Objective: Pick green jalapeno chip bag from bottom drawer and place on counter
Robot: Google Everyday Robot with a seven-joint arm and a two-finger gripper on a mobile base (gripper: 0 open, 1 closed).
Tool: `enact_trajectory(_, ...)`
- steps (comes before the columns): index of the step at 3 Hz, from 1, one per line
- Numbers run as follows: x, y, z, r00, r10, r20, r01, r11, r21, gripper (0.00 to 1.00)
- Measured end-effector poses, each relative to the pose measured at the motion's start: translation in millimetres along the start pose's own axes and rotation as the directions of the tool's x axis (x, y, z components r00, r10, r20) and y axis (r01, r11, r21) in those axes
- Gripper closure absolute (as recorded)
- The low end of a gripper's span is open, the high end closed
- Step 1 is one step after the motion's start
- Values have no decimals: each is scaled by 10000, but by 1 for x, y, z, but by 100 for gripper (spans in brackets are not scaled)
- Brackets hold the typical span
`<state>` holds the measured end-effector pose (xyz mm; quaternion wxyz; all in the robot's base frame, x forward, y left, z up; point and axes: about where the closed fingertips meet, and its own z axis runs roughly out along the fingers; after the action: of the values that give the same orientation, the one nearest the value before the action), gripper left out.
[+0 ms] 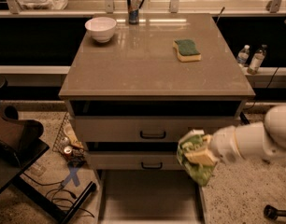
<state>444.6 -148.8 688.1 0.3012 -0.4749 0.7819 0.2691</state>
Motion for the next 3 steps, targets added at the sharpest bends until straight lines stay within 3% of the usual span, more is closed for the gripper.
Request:
enact_trajectory(1,-104,-14,-16,9948,-931,425,918,9953,311,100)
enact_trajectory(2,-196,-10,-31,9837,-1741,458,1712,9834,604,100)
enact_trajectory(3,-277,0,-43,9649,-2575,521,2520,9632,935,100)
